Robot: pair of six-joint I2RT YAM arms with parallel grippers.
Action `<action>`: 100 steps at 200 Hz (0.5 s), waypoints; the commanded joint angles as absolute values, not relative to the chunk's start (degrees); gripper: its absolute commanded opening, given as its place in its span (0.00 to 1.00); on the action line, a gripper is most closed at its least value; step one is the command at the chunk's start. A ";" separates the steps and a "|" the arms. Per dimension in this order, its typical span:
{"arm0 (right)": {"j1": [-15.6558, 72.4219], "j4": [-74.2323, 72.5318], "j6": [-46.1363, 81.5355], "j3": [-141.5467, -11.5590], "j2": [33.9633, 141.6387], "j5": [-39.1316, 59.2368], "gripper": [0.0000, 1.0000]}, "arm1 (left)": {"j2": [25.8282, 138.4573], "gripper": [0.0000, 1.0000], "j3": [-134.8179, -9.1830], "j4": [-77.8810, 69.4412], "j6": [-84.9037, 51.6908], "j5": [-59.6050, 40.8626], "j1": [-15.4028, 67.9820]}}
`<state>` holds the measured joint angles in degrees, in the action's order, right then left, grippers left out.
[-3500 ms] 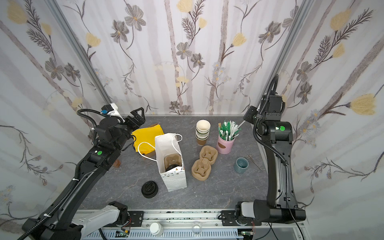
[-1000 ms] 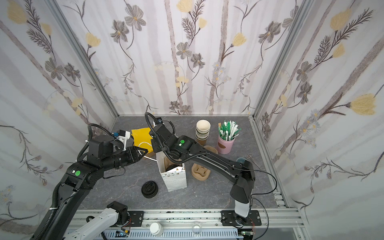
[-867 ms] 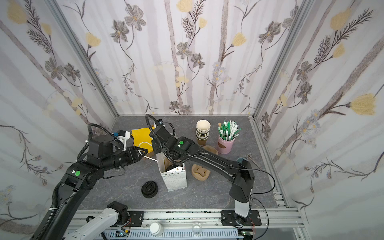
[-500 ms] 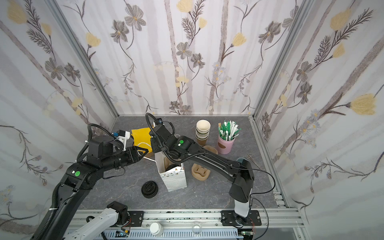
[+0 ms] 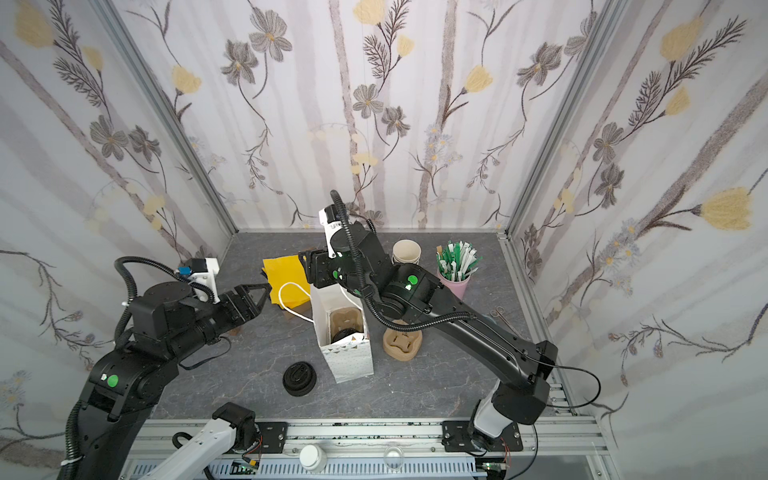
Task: Pack the takeout coffee
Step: 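Lower the left gripper onto the yellow napkin stack while the right gripper withdraws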
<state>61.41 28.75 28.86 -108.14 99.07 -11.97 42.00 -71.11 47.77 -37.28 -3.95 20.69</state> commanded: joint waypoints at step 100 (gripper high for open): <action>58.27 28.56 35.57 -95.28 84.90 -23.86 0.59 | 49.58 0.89 -41.50 21.10 -54.39 -3.92 11.54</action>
